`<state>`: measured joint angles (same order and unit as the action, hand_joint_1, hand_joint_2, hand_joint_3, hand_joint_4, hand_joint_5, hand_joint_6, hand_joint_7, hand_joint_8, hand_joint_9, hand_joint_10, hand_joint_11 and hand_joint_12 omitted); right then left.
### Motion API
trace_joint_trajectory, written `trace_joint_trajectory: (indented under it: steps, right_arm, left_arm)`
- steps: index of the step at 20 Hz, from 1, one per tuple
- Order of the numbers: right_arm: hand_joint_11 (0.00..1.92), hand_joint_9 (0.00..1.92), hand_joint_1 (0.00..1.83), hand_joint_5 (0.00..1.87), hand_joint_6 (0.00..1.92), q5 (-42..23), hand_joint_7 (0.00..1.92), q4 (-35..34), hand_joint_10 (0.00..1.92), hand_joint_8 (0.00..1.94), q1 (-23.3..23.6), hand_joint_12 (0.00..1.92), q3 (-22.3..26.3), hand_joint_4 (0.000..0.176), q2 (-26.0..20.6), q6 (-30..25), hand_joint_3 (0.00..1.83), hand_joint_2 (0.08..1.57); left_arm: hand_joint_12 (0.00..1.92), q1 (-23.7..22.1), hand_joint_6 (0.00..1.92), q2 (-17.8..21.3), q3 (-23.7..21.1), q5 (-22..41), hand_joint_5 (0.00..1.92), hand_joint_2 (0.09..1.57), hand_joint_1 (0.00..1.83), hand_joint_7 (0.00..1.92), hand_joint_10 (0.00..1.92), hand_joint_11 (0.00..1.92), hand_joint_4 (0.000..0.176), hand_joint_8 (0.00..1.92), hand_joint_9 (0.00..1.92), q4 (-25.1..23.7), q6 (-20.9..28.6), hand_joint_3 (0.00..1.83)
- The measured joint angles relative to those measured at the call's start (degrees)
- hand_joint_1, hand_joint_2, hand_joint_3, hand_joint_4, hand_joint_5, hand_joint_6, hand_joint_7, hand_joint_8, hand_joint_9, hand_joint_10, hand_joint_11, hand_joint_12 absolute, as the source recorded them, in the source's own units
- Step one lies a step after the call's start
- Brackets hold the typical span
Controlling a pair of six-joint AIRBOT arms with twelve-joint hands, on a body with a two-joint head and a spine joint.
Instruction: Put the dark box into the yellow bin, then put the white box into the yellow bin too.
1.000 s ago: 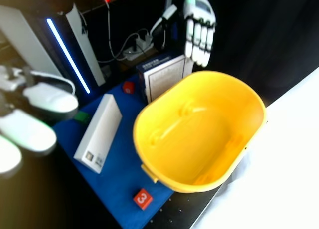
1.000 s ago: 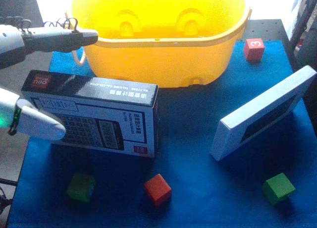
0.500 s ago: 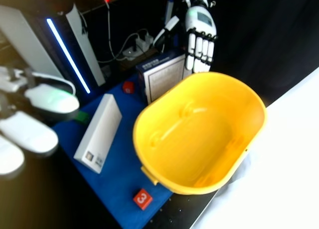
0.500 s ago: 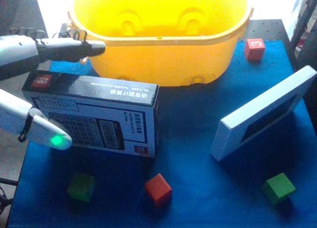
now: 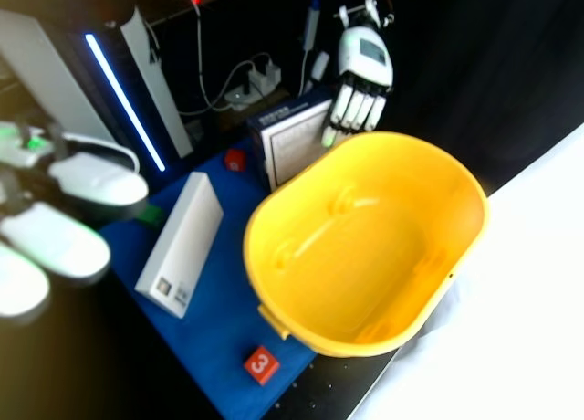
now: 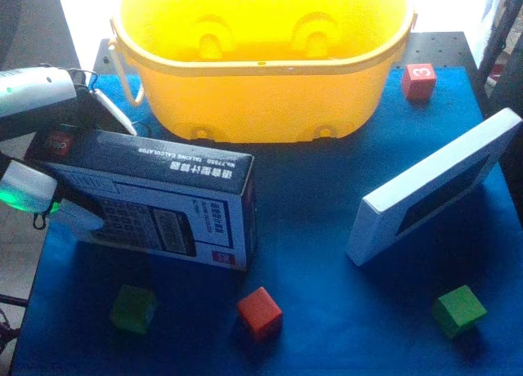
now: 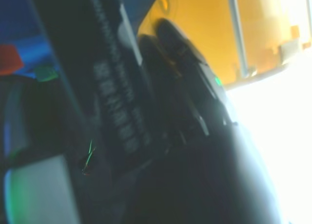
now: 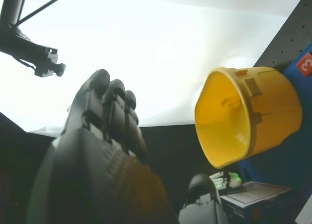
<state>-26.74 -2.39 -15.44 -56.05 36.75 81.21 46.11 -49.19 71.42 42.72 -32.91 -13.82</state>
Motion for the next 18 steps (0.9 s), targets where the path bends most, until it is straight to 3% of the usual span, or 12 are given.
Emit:
trace_joint_trajectory:
  steps: [1, 2, 8, 9, 10, 11, 12, 13, 14, 16, 17, 18]
  right_arm:
    - [0.00, 0.22, 0.00, 0.06, 0.00, 0.0, 0.24, 0.0, 0.00, 0.00, 0.0, 0.42, 0.0, 0.000, 0.0, 0.0, 0.00, 0.93]
    - [0.00, 0.22, 0.00, 0.06, 0.00, 0.0, 0.24, 0.0, 0.00, 0.00, -0.1, 0.42, 0.0, 0.000, 0.0, 0.0, 0.00, 0.94]
    - [0.00, 0.22, 0.00, 0.07, 0.00, -0.2, 0.26, 0.0, 0.00, 0.00, -0.6, 0.44, 0.0, 0.000, 0.0, 0.0, 0.00, 0.93]
    - [0.00, 0.23, 0.00, 0.07, 0.00, -0.1, 0.26, 0.0, 0.00, 0.00, -0.8, 0.44, 0.0, 0.000, 0.0, 0.0, 0.01, 0.94]
    - [0.00, 0.24, 0.00, 0.07, 0.00, -0.1, 0.27, 0.0, 0.01, 0.00, -0.8, 0.46, 0.0, 0.000, 0.0, 0.0, 0.01, 0.95]
    - [0.00, 0.23, 0.00, 0.07, 0.00, -0.1, 0.26, 0.0, 0.00, 0.00, -0.8, 0.44, 0.0, 0.000, 0.0, 0.0, 0.01, 0.96]
    - [0.00, 0.23, 0.00, 0.07, 0.00, -0.1, 0.26, 0.0, 0.00, 0.00, -0.8, 0.44, 0.0, 0.000, 0.0, 0.0, 0.01, 0.97]
    - [0.00, 0.22, 0.00, 0.06, 0.00, -0.1, 0.26, 0.0, 0.00, 0.00, -0.8, 0.44, 0.0, 0.000, -0.1, 0.0, 0.01, 0.97]
    - [0.00, 0.23, 0.00, 0.06, 0.00, -0.1, 0.26, 0.0, 0.00, 0.00, -0.8, 0.45, 0.0, 0.000, -0.1, 0.0, 0.01, 0.97]
    - [0.00, 0.23, 0.00, 0.05, 0.00, -0.1, 0.26, 0.0, 0.00, 0.00, -0.8, 0.44, -0.1, 0.000, 0.1, 0.0, 0.00, 0.97]
    - [0.00, 0.23, 0.00, 0.05, 0.00, -0.1, 0.26, 0.0, 0.00, 0.00, -0.8, 0.43, -0.4, 0.000, 0.3, 0.0, 0.00, 0.97]
    - [0.00, 0.23, 0.00, 0.05, 0.00, -0.1, 0.26, -0.2, 0.00, 0.00, -0.8, 0.43, -0.7, 0.000, 0.7, 0.0, 0.00, 0.97]
  left_arm:
    - [1.31, 0.0, 0.49, 0.0, 0.1, -0.1, 1.18, 1.03, 1.40, 1.25, 0.98, 0.77, 0.000, 0.61, 1.04, 0.2, 0.1, 0.00]
    - [1.24, 0.0, 0.51, 0.0, 0.0, -0.1, 1.17, 1.02, 1.40, 1.25, 1.01, 0.79, 0.000, 0.58, 1.03, 0.2, 0.1, 0.00]
    - [1.01, 0.0, 0.52, 0.1, 0.0, 0.4, 1.17, 1.00, 1.41, 1.33, 0.88, 0.90, 0.000, 0.34, 1.14, 1.2, -0.1, 0.00]
    - [0.98, 0.0, 0.42, 0.5, 0.0, 1.3, 1.25, 0.99, 1.31, 1.33, 0.53, 0.94, 0.000, 0.45, 1.20, 1.9, -0.1, 0.00]
    - [0.98, 0.0, 0.31, 1.3, -0.2, 2.2, 1.29, 1.00, 1.29, 1.30, 0.32, 0.95, 0.000, 0.56, 1.27, 2.6, -0.1, 0.00]
    - [0.94, 0.0, 0.46, 2.5, -0.8, 3.4, 1.17, 1.01, 1.38, 1.24, 0.74, 0.95, 0.000, 0.54, 1.19, 3.9, -0.1, 0.00]
    - [0.99, 0.0, 0.58, 3.6, -1.1, 4.9, 1.09, 1.04, 1.40, 1.17, 0.94, 0.89, 0.000, 0.67, 1.11, 4.5, -0.1, 0.00]
    - [1.09, 0.0, 0.50, 4.8, -1.8, 6.1, 1.10, 1.05, 1.40, 1.11, 1.06, 0.86, 0.000, 0.81, 1.07, 5.5, -0.2, 0.00]
    - [1.10, 0.0, 0.61, 5.7, -2.5, 7.3, 1.09, 1.06, 1.30, 1.13, 0.74, 0.87, 0.000, 0.89, 1.07, 5.9, -0.7, 0.01]
    - [1.19, 0.0, 0.76, 7.9, -4.0, 9.8, 1.01, 1.09, 1.26, 1.08, 0.68, 0.91, 0.000, 1.01, 1.11, 6.8, -2.3, 0.00]
    - [0.93, 0.0, 0.90, 9.2, -4.4, 11.5, 0.95, 1.07, 1.38, 1.06, 1.01, 0.96, 0.000, 0.81, 1.06, 7.3, -3.0, 0.00]
    - [0.93, -0.1, 0.89, 10.4, -4.6, 12.9, 0.92, 1.08, 1.39, 1.06, 1.09, 0.97, 0.000, 0.77, 1.05, 9.0, -4.1, 0.00]
